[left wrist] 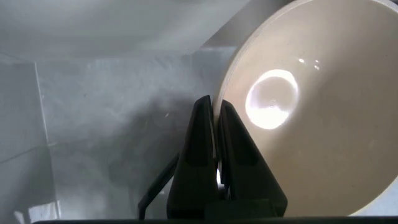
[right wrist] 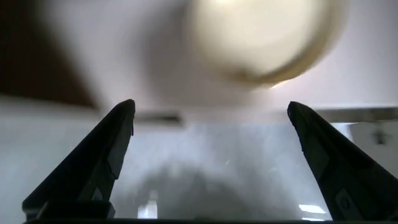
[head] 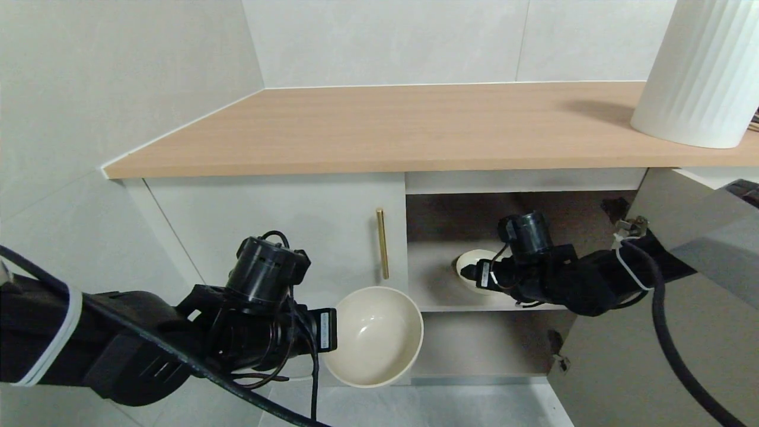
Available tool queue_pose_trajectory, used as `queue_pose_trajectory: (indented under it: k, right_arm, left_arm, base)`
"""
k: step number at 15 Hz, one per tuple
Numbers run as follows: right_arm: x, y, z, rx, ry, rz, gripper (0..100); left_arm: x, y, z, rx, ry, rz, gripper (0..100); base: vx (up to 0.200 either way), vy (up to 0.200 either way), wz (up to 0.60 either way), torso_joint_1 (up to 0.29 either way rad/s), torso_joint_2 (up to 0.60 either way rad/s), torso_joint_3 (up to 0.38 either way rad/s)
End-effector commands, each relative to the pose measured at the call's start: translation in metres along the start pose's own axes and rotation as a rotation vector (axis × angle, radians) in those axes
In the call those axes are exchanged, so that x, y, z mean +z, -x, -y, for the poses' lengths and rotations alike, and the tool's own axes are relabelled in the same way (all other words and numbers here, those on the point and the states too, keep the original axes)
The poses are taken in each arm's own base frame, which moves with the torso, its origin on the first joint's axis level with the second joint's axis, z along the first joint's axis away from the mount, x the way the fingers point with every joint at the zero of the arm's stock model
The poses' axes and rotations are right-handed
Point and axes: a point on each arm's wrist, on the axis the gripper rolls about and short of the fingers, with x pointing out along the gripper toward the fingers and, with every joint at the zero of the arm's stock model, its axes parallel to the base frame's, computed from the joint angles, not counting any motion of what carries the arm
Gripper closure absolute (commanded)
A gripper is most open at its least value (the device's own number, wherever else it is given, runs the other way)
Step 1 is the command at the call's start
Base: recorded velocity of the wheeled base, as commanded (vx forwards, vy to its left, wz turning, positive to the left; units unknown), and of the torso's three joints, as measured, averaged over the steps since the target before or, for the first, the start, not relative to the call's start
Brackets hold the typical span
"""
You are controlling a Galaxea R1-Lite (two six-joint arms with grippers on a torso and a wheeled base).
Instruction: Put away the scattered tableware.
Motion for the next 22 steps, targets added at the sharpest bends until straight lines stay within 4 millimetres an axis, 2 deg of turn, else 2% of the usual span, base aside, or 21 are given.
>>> queue_pose_trajectory:
  k: [1, 7, 9, 11, 13, 15, 18, 19, 22]
  right_arm:
    - [-0.005, 0.035, -0.022, 0.094, 0.059, -0.008, 0]
    - [-0.023, 0.090, -0.060, 0.257, 0.154, -0.104, 0]
    - [-0.032, 0.096, -0.068, 0.273, 0.180, -0.135, 0]
    - [-0.052, 0.097, -0.080, 0.290, 0.228, -0.199, 0]
    - [-0.066, 0.084, -0.082, 0.267, 0.250, -0.238, 0]
    - [-0.072, 0.075, -0.082, 0.250, 0.255, -0.254, 0]
    - [-0.070, 0.076, -0.082, 0.253, 0.251, -0.248, 0]
    - [-0.069, 0.076, -0.082, 0.254, 0.249, -0.245, 100]
    - [-0.068, 0.076, -0.082, 0.253, 0.246, -0.242, 100]
  left_arm:
    - [-0.004, -0.007, 0.000, 0.010, -0.005, -0.023, 100]
    - [-0.012, -0.015, 0.004, 0.026, -0.026, -0.055, 100]
    - [-0.013, -0.016, 0.004, 0.028, -0.028, -0.055, 100]
    - [-0.013, -0.015, 0.005, 0.026, -0.029, -0.054, 100]
    - [-0.013, -0.013, 0.007, 0.020, -0.033, -0.050, 100]
    - [-0.013, -0.012, 0.008, 0.025, -0.037, -0.042, 100]
    - [-0.014, -0.013, 0.008, 0.026, -0.039, -0.045, 100]
    - [-0.014, -0.013, 0.008, 0.026, -0.039, -0.045, 100]
    - [-0.015, -0.015, 0.008, 0.035, -0.042, -0.049, 100]
  base:
    - [0.000, 0.000, 0.00, 0.000, 0.00, 0.000]
    - [0.000, 0.000, 0.00, 0.000, 0.00, 0.000]
    - [0.000, 0.000, 0.00, 0.000, 0.00, 0.000]
    - [0.000, 0.000, 0.00, 0.000, 0.00, 0.000]
    - [0.000, 0.000, 0.00, 0.000, 0.00, 0.000]
    - [0.000, 0.000, 0.00, 0.000, 0.00, 0.000]
    - [0.000, 0.000, 0.00, 0.000, 0.00, 0.000]
    - [0.000, 0.000, 0.00, 0.000, 0.00, 0.000]
    - [0.000, 0.000, 0.00, 0.000, 0.00, 0.000]
